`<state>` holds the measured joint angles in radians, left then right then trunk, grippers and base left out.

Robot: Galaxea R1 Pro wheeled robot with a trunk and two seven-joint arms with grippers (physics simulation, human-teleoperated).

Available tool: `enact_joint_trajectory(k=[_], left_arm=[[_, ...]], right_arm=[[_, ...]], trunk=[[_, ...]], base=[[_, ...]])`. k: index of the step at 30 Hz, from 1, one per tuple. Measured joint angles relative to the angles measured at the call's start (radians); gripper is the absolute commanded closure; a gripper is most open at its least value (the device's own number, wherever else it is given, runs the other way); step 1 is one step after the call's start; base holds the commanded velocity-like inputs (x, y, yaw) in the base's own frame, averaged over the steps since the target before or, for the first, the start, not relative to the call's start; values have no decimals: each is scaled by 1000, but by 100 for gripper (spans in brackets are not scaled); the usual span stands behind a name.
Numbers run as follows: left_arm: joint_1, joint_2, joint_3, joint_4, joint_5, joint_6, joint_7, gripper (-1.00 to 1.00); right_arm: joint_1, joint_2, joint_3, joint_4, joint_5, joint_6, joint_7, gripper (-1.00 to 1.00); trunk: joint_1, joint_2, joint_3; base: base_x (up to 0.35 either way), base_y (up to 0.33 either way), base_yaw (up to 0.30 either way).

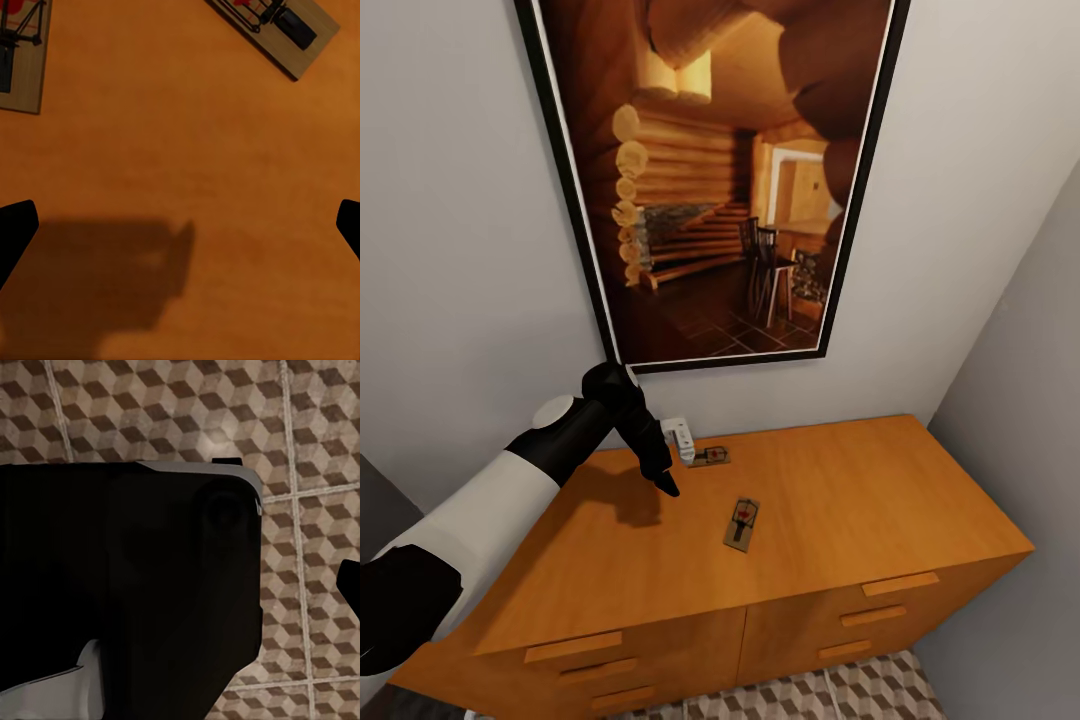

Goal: Take the four mousetraps from the cabinet in the bathroom and place them on the bathroom floor. Make sure all four end up on the same floor surface, and ensure that at least two of them are either under or directly next to the same bathroom sink.

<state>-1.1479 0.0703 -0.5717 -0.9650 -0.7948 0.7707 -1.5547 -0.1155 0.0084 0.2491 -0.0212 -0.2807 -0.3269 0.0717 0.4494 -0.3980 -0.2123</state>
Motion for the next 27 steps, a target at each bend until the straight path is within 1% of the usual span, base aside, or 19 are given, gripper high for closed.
enact_joint_trajectory(k=[11,19,27], left_arm=[[0,-1,-1,0,0,0,-1,-100],[0,-17,-2,2,0,0,0,-100],[0,-20,-2,3,0,1,0,-100]], right_arm=[[0,-1,0,0,0,0,0,-100],[0,-1,0,1,0,0,0,-100],[0,-1,0,1,0,0,0,-100]], trunk=[[0,0,0],[0,0,0],[0,0,0]], base=[[0,0,0],[0,0,0],[0,0,0]])
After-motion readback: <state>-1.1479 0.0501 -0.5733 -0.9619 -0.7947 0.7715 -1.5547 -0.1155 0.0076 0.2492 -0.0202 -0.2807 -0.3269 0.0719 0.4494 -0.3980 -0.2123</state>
